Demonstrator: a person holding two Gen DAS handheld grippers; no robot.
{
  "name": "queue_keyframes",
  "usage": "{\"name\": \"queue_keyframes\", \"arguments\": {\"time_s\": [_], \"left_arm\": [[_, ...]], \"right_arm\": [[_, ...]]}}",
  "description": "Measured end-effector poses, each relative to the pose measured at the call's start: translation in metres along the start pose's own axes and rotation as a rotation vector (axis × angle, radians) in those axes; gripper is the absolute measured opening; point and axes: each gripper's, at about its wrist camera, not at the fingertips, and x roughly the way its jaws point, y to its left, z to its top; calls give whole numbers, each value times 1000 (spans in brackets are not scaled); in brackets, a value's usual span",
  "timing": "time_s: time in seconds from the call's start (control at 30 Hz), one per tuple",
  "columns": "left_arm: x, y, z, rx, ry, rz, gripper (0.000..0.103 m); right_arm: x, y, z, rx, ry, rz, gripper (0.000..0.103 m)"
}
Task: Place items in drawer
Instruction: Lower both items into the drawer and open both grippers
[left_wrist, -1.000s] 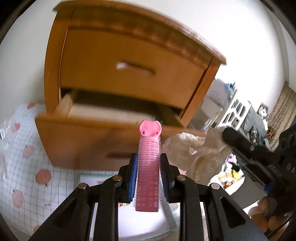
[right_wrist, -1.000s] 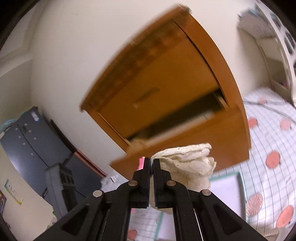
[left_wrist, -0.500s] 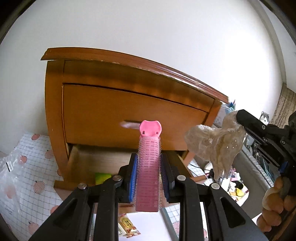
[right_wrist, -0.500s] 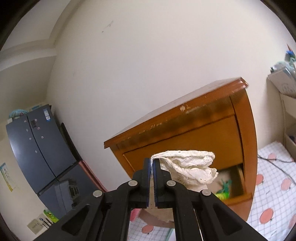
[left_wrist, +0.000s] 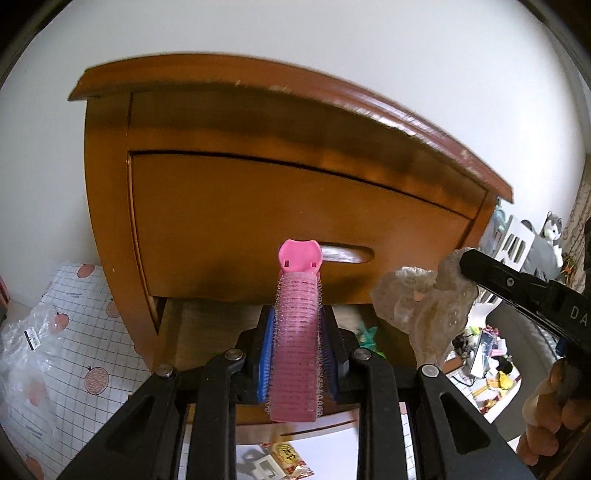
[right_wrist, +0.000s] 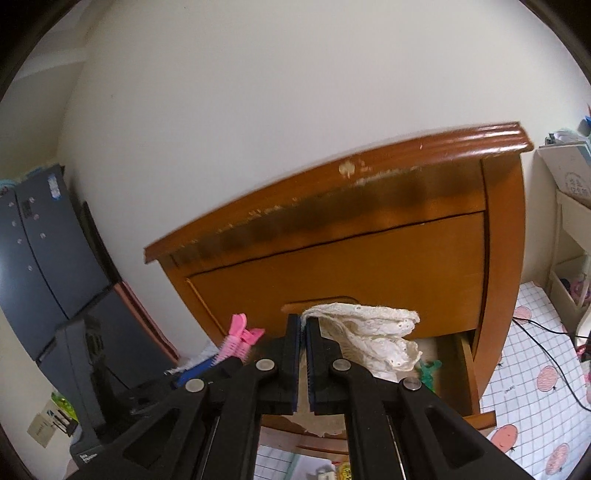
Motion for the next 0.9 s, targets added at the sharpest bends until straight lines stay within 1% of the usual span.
{"name": "queue_keyframes", "arguments": {"time_s": [0.2, 0.4, 0.67, 0.9], "left_arm": [[18, 12, -6, -33, 49, 13, 25], [36, 24, -18, -51, 96, 35, 25], [52, 34, -29, -71, 132, 49, 25], [61, 33, -30, -66, 148, 53, 25]], "right_arm": [[26, -2, -6, -22, 57, -36, 3], [53, -11, -29, -28, 135, -67, 3], [82, -26, -51, -16, 219, -125, 3], [105, -31, -72, -21, 292, -170, 3]]}}
